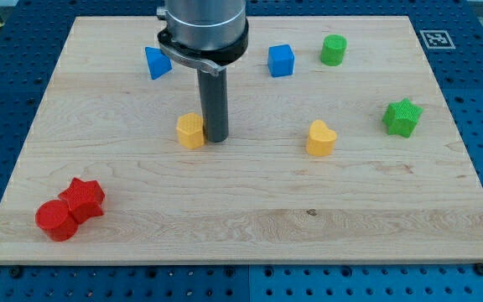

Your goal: Push the yellow hexagon into the red blocks

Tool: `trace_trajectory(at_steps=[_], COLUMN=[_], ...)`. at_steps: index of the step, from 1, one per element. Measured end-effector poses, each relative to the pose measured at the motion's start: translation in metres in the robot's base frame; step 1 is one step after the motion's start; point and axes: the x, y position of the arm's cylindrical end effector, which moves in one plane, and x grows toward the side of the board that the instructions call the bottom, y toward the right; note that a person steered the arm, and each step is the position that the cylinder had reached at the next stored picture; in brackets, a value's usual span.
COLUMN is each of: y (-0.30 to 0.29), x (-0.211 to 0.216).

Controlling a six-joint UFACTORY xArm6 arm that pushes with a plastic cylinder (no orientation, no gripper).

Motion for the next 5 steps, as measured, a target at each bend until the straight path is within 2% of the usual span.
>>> trace_trajectory(at_steps=[1,2,3,5], y=[-0.035,-0.042,-0.075,-0.083], x=[-0.014,-0.052,-0.024,0.023])
